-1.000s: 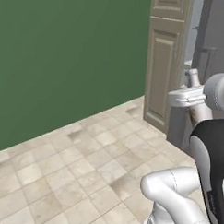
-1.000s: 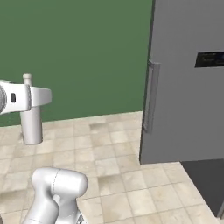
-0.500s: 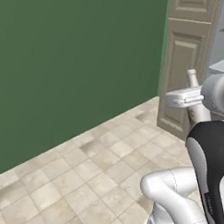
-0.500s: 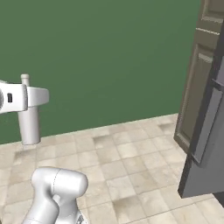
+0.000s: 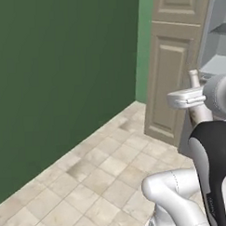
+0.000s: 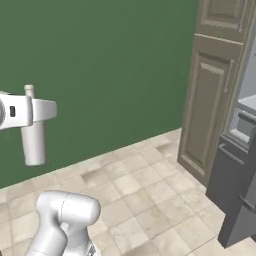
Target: Place the liquor and beer on the top shelf of the fridge to keep them out of children's reach, and place the carrot on lower shelves for easy access.
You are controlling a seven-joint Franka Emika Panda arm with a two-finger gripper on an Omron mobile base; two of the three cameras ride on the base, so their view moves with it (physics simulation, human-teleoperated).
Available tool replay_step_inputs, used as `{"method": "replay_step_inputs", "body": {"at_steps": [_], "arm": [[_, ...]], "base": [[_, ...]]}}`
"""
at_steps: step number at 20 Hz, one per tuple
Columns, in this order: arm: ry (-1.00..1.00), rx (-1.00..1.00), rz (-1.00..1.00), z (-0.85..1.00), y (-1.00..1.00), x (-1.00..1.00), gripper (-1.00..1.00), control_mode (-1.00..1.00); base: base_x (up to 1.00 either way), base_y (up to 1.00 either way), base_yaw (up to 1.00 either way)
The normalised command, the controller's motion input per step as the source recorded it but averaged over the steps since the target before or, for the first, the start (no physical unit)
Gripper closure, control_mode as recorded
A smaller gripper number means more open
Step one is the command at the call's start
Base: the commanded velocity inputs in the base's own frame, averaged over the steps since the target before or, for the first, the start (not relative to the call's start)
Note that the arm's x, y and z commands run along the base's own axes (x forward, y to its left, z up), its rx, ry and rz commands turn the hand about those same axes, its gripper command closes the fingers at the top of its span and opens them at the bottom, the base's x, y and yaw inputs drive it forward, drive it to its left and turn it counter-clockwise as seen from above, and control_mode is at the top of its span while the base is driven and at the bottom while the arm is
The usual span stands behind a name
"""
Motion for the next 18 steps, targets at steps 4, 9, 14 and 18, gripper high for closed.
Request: {"method": "replay_step_inputs", "body": {"at_steps": [4,9,14,18], "arm": [[0.0,0.0,0.0,0.0,0.0,0.0,1.0,1.0],[0.0,0.0,0.0,0.0,0.0,0.0,1.0,1.0],[0.0,0.0,0.0,0.0,0.0,0.0,1.0,1.0],[0.0,0.0,0.0,0.0,0.0,0.0,1.0,1.0]], "base": [[0.69,0.01,-0.47],[0.65,0.0,-0.49],[0.64,0.0,-0.5],[0.6,0.0,-0.5]]}}
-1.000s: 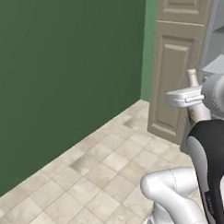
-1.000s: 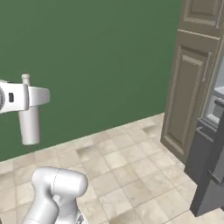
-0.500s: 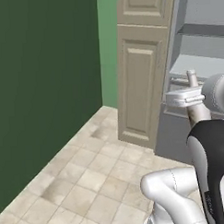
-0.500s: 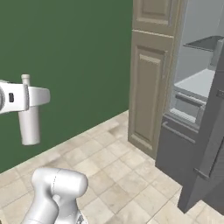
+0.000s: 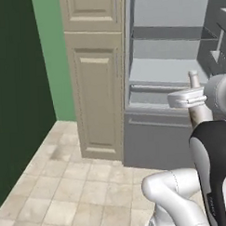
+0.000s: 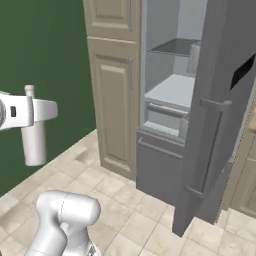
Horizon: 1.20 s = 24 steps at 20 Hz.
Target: Place the liquor and beer on the top shelf of the fridge to keep them out of children's reach, and place the carrot on lower shelves for easy access.
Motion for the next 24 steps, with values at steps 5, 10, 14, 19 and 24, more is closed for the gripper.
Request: {"method": "replay_step_inputs", "body": {"at_steps": [5,10,14,19,24], "arm": [[0.0,0.0,0.0,0.0,0.0,0.0,1.0,1.0],[0.0,0.0,0.0,0.0,0.0,0.0,1.0,1.0],[0.0,0.0,0.0,0.0,0.0,0.0,1.0,1.0],[0.0,0.0,0.0,0.0,0.0,0.0,1.0,1.0],[0.0,0.0,0.0,0.0,0.0,0.0,1.0,1.0]], "base": [[0.58,0.0,-0.51],[0.56,0.05,-0.48],[0.59,0.18,-0.41],[0.63,0.1,-0.35],[0.65,0.23,-0.27]]}}
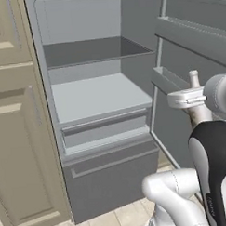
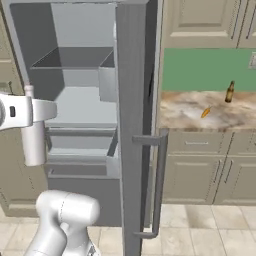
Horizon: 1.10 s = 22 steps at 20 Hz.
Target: Place the liquor and beer on the top shelf of the fridge to keep them out of children's reach, and place the carrot on lower shelves for easy access.
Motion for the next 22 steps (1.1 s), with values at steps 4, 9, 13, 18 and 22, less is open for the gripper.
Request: {"method": "replay_step_inputs", "body": {"at_steps": [4,9,13,18,22], "arm": [[0.0,0.0,0.0,0.0,0.0,0.0,1.0,1.0],[0.0,0.0,0.0,0.0,0.0,0.0,1.0,1.0],[0.0,0.0,0.0,0.0,0.0,0.0,1.0,1.0],[0.0,0.0,0.0,0.0,0.0,0.0,1.0,1.0],[-0.24,0.04,0.0,0.0,0.04,0.01,1.0,-1.0]], "base": [[0.68,0.4,-0.15],[0.7,0.29,-0.05],[0.6,0.12,0.0],[0.41,0.06,0.0],[0.04,0.01,0.0]]}}
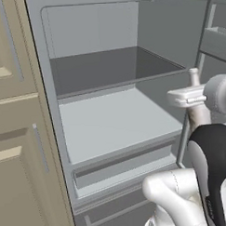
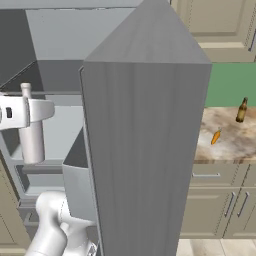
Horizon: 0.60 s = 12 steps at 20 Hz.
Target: Place the liquor and beer on the top shelf of the fridge to keep them out of children's reach, and place the carrot on lower shelves for easy access.
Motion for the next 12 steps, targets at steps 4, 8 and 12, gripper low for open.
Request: {"method": "replay_step_inputs", "body": {"at_steps": [4,8,12], "arm": [[-0.37,0.06,0.0,0.17,0.05,0.0,1.0,-1.0],[-0.37,0.06,0.0,0.36,0.08,0.0,1.0,-1.0],[-0.28,0.02,0.0,0.58,0.17,0.04,1.0,-1.0]], "base": [[0.0,0.0,0.0],[0.0,0.0,0.0],[0.0,0.0,0.0]]}}
